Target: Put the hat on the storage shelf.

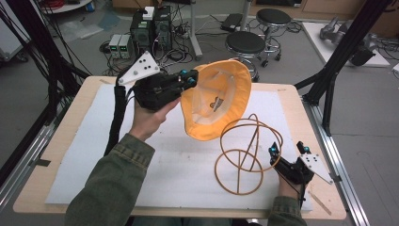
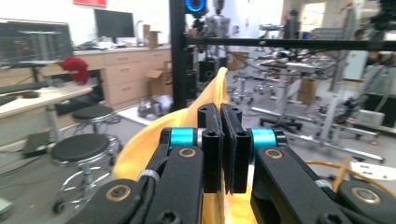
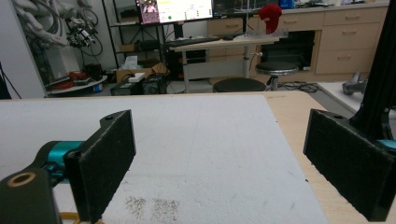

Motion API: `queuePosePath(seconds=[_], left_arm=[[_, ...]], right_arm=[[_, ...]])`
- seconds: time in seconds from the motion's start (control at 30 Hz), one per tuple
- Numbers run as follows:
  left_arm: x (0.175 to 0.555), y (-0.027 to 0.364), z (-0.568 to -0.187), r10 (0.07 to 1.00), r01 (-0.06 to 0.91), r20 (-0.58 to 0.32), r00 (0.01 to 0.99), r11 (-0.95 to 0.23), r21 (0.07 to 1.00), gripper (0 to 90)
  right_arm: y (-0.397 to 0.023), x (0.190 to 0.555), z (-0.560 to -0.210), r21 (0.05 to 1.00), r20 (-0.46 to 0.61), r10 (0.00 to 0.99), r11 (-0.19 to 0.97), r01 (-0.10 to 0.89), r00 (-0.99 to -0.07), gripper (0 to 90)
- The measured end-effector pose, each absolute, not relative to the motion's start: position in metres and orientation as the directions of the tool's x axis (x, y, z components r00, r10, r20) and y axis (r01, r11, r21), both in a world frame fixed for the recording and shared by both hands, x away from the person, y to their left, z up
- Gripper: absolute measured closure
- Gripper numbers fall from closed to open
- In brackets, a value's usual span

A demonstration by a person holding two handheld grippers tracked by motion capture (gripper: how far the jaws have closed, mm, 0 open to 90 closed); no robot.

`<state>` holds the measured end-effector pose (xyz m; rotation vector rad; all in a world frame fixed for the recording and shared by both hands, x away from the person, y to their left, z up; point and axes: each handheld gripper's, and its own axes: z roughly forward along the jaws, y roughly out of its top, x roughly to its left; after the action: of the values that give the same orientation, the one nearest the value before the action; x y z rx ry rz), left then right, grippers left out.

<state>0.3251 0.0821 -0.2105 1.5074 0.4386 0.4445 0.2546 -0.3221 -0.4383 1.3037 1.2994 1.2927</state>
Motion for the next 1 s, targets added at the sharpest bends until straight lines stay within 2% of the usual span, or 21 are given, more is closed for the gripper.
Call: queuePosePath(seconds=[0.53, 1.0], left_arm=[[0.303, 0.05, -0.202, 0.422, -0.075, 0.051, 0.905, 0.042, 0.996, 86.9], [0.289, 0.022, -0.205, 0.379, -0.166, 0.13, 0.916, 0.064, 0.984, 86.8]], right_arm=[[-0.323, 0.255, -0.438, 0.991, 0.098, 0.991, -0.089, 0.095, -0.086, 8.1], [-0.324, 0.256, -0.439, 0.991, 0.103, 0.991, -0.095, 0.094, -0.087, 8.2]])
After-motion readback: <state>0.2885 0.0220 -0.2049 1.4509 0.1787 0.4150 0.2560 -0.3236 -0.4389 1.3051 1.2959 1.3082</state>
